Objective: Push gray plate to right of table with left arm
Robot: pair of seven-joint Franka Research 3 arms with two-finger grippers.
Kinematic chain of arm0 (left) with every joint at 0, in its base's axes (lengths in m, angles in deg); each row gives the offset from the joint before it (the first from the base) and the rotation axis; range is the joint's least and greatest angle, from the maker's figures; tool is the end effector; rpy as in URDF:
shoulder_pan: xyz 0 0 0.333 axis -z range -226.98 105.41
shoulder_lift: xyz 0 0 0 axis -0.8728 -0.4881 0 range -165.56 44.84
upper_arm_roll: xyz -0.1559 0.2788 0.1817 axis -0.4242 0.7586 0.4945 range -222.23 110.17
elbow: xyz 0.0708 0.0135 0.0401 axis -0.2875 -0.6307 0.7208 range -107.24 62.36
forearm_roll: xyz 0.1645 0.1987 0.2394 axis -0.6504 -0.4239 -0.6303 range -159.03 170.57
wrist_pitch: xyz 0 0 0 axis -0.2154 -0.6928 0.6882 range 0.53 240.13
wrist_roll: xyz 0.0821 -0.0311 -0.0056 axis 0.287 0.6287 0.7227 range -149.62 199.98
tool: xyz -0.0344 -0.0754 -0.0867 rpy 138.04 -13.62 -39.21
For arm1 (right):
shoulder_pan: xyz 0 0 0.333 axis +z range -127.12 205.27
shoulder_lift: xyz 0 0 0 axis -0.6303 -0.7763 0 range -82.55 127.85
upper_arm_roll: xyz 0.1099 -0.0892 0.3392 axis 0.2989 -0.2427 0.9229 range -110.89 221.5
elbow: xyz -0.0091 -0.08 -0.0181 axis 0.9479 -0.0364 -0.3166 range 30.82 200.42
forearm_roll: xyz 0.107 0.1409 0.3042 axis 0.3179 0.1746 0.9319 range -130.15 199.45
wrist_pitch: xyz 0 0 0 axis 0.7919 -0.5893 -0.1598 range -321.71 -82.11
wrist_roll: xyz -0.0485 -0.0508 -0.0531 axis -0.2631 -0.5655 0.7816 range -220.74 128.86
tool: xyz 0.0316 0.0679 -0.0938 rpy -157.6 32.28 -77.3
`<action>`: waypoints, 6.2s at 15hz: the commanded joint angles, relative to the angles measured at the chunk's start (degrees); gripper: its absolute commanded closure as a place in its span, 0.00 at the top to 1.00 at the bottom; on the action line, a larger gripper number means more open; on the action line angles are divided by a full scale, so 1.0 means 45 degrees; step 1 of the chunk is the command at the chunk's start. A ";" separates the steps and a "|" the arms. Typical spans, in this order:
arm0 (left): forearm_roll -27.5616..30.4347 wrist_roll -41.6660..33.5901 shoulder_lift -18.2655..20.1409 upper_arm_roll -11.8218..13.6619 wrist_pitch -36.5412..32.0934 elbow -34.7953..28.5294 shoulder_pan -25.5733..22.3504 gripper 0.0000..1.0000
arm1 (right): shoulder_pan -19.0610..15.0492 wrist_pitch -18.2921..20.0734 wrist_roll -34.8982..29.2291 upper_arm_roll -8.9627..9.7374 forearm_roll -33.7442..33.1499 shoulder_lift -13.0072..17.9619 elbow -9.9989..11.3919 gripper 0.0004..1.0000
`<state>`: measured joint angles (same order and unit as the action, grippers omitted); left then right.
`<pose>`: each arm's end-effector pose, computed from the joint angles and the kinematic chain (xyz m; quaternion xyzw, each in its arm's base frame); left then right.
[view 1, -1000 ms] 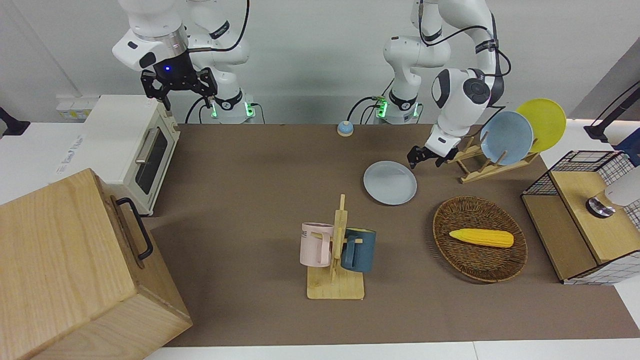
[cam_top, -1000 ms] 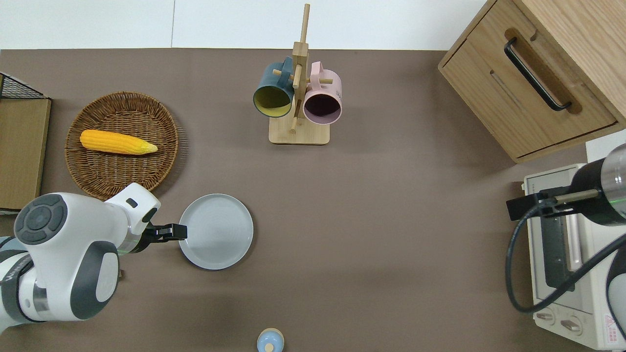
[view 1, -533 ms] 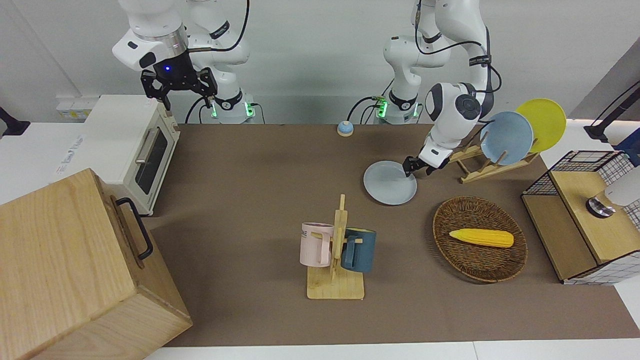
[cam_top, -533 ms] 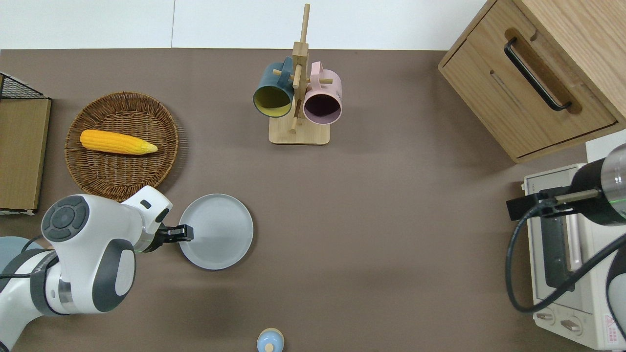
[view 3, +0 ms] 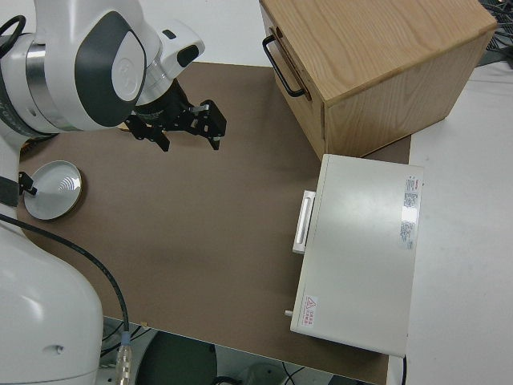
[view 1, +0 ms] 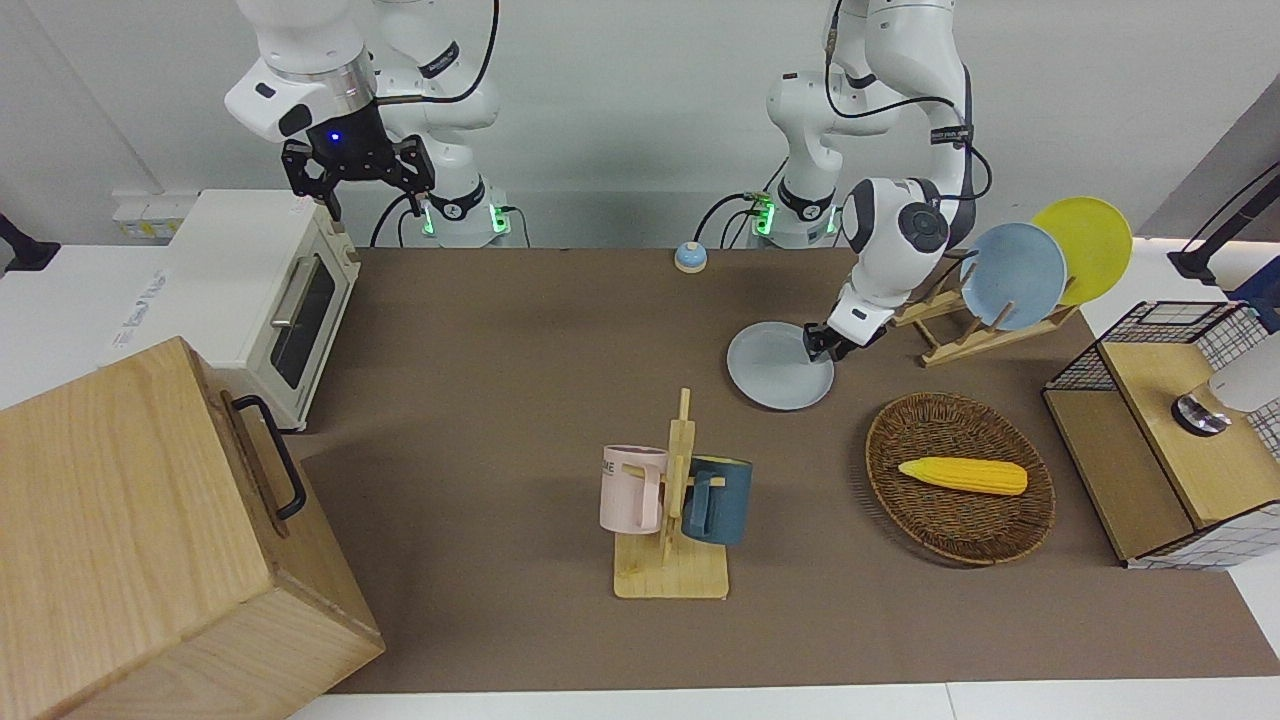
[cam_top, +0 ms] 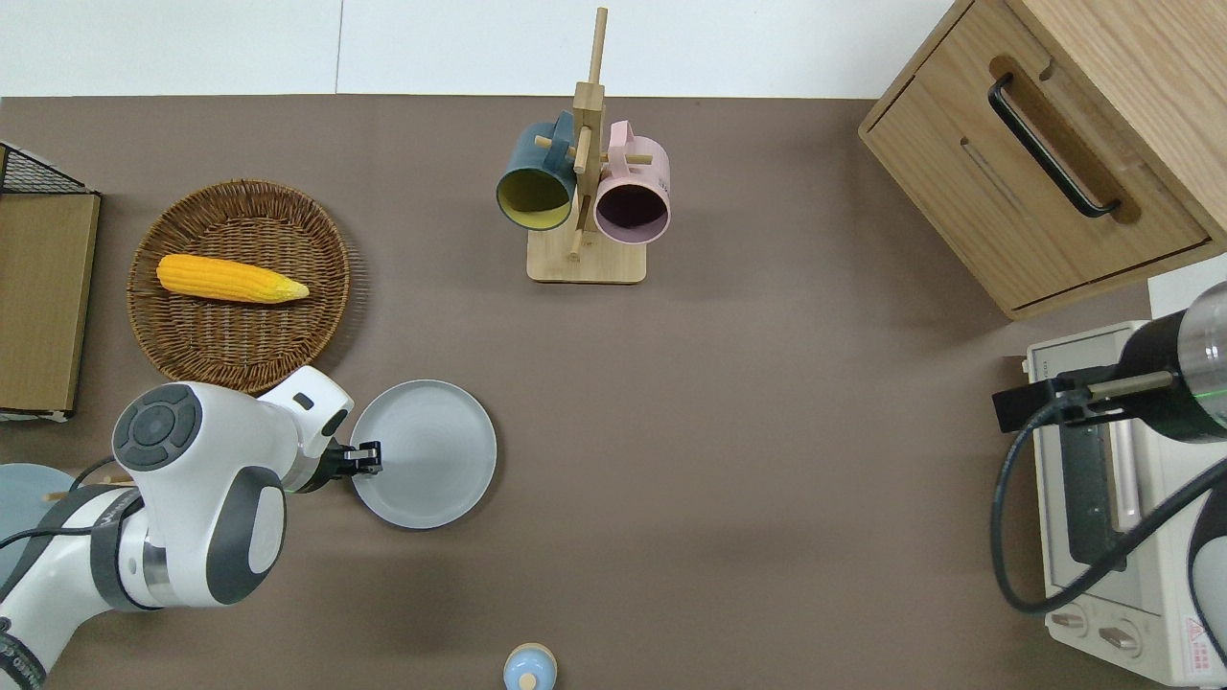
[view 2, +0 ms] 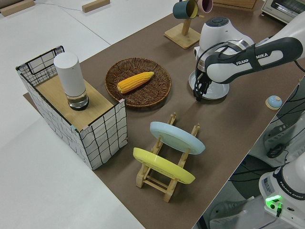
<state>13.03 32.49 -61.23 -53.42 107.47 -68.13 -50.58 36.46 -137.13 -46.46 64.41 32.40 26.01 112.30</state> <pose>0.4489 -0.0636 0.3717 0.9968 0.0424 -0.0568 0.0373 0.4697 0.0515 0.6909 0.9977 0.0492 -0.0388 0.0265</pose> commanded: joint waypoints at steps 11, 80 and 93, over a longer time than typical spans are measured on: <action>0.0905 0.0113 -0.0042 -0.0266 0.0362 -0.0159 0.0504 0.00 | -0.0102 0.0152 0.0096 0.0066 0.0012 0.0132 0.0052 1.00; -0.0832 0.1330 0.1208 -0.3294 -0.4321 0.4369 -0.1737 0.99 | -0.0102 0.0152 0.0096 0.0066 -0.0008 0.0132 0.0052 1.00; -0.1067 -0.0647 0.1482 -0.2864 -1.0341 0.9177 -0.3851 0.99 | -0.0102 0.0152 0.0096 0.0066 0.0012 0.0132 0.0052 1.00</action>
<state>9.19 29.83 -54.11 -65.91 62.07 -27.70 -67.77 36.46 -137.13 -46.46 64.41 32.40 26.01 112.30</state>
